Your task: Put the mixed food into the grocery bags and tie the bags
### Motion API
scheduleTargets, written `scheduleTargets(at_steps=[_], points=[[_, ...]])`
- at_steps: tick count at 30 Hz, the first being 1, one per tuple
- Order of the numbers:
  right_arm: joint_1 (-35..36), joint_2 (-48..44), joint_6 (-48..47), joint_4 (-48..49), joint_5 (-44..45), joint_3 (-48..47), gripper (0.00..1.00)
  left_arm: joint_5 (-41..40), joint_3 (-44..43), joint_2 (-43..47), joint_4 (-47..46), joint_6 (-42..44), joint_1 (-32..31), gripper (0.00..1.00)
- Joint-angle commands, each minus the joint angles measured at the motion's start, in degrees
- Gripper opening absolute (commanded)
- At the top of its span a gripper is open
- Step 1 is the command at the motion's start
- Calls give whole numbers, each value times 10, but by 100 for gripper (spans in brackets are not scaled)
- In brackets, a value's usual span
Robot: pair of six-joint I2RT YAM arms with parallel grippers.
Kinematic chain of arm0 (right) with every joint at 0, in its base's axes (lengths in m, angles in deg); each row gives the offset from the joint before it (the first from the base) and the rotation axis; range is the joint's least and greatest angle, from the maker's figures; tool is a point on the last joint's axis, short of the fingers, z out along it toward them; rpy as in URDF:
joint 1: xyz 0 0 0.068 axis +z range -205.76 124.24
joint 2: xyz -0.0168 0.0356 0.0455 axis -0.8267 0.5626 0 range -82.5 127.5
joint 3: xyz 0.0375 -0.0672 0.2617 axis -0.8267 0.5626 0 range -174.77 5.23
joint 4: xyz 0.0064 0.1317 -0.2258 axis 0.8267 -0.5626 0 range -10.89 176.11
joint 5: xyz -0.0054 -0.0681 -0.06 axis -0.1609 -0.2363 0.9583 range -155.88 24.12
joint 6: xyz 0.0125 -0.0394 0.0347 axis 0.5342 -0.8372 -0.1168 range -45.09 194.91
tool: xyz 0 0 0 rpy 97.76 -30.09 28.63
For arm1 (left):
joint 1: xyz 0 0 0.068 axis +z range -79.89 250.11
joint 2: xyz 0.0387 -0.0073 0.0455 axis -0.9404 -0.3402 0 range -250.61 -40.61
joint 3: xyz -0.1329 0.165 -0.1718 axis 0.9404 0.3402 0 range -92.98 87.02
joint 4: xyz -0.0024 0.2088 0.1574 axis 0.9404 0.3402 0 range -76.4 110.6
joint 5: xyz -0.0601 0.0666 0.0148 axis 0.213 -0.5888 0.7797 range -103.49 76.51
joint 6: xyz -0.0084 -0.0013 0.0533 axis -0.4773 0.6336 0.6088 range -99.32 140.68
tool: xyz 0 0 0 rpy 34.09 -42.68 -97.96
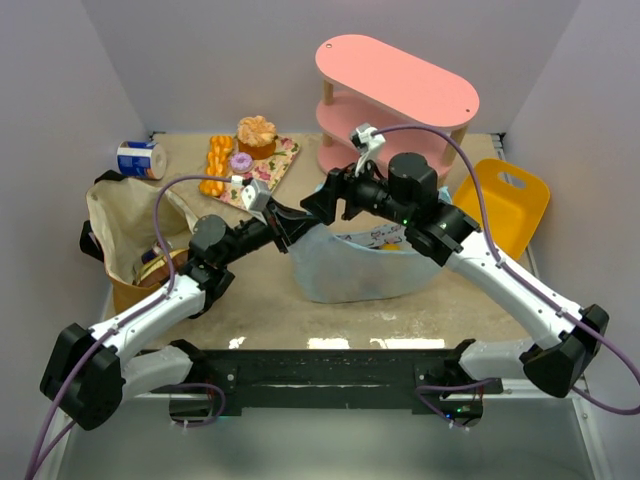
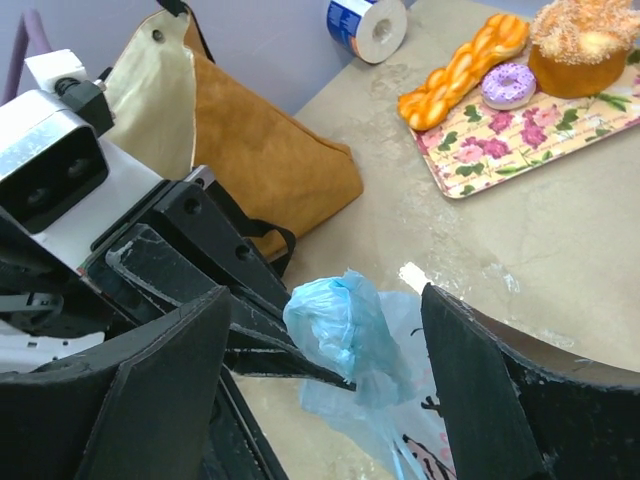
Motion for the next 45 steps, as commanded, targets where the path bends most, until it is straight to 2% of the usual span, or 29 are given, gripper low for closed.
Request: scheduleTargets(at_steps=[1, 2, 3, 5, 6, 9, 10, 13, 16, 23, 27, 33, 45], points=[[16, -2, 35, 40, 55, 13, 74, -20, -2, -2, -42, 1, -2, 0], [19, -1, 36, 41, 61, 13, 70, -20, -2, -3, -43, 2, -2, 0], [21, -3, 36, 47, 67, 13, 59, -21, -3, -4, -43, 3, -2, 0], [22, -7, 41, 60, 74, 19, 46, -25, -3, -3, -42, 4, -2, 0], [23, -7, 41, 62, 76, 16, 32, -27, -4, -3, -39, 6, -2, 0], [22, -7, 32, 54, 83, -5, 8, -29, -7, 6, -17, 18, -2, 35], [23, -6, 28, 52, 83, -16, 6, -32, -8, 11, -8, 24, -2, 55], [22, -4, 18, 41, 79, -40, 2, -48, -10, 33, 26, 50, -2, 79], [22, 0, 7, 27, 61, -59, 2, -43, -8, 52, 31, 69, -1, 88], [22, 10, -6, 7, 13, -86, 5, -17, -31, 33, 17, 88, -1, 95], [23, 10, -10, -2, 10, -85, 5, 24, -43, -18, -59, 51, 0, 95], [22, 8, -11, -9, 1, -76, 4, 39, -57, -68, -145, 13, 0, 95], [22, 0, 1, 4, -19, -64, 5, 61, -68, -157, -237, -26, 0, 88]])
